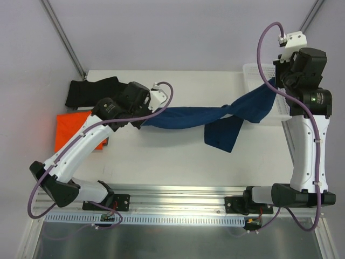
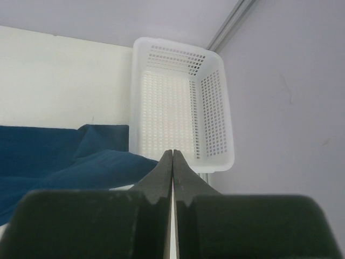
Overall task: Fold and stack the t-shirts
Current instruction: Flatten the tshirt out
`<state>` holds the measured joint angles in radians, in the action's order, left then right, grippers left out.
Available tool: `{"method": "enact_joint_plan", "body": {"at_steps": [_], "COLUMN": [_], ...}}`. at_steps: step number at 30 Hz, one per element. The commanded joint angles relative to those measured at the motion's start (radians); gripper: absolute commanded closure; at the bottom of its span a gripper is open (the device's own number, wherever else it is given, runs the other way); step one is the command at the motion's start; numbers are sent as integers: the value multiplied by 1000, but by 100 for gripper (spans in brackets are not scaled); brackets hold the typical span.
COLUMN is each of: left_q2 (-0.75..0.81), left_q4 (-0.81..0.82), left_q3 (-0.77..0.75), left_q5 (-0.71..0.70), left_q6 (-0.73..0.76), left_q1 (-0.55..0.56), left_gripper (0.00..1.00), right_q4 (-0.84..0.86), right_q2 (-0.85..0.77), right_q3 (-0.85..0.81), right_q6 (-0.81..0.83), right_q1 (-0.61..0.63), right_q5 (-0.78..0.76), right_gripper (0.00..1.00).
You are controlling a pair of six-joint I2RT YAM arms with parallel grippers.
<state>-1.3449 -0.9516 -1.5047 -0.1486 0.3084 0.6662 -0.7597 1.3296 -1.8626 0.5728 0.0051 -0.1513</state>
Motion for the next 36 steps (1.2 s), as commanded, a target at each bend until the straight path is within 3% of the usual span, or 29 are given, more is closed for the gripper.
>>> {"method": "enact_joint_plan", "body": {"at_steps": [1, 3, 9, 13, 17, 20, 21, 25, 30, 32, 36], "left_q2": [121, 109, -2, -20, 12, 52, 65, 40, -158, -244, -530], "left_q4": [123, 194, 251, 252, 249, 191, 162, 71, 94, 111, 122], "left_q3": [-71, -107, -339, -313, -210, -97, -39, 104, 86, 40, -200], "left_q5": [-106, -163, -235, -209, -197, -111, -83, 131, 317, 375, 423], "left_q6": [79, 106, 192, 169, 133, 98, 57, 0, -17, -12, 0], "left_q1": [-5, -4, -7, -4, -4, -4, -4, -4, -5, -7, -8], "left_gripper": [100, 100, 82, 77, 93, 83, 69, 49, 49, 54, 60], "right_q4": [48, 49, 43, 42, 42, 26, 20, -23, -49, -49, -47], "right_q2": [-55, -56, -32, -24, -38, -66, -73, -130, -204, -210, -207], "right_q3": [-9, -10, -50, -63, -38, -1, 26, 172, 384, 422, 430], "right_q6": [-8, -10, -19, -21, -22, -36, -40, -99, -156, -152, -149], "right_q1": [-2, -4, -24, -25, -25, -25, -25, -24, -14, -14, -14], "right_q5": [-19, -21, -21, -16, -11, 25, 41, 125, 191, 193, 176], "right_gripper": [99, 99, 99, 99, 99, 99, 99, 99, 99, 99, 99]}}
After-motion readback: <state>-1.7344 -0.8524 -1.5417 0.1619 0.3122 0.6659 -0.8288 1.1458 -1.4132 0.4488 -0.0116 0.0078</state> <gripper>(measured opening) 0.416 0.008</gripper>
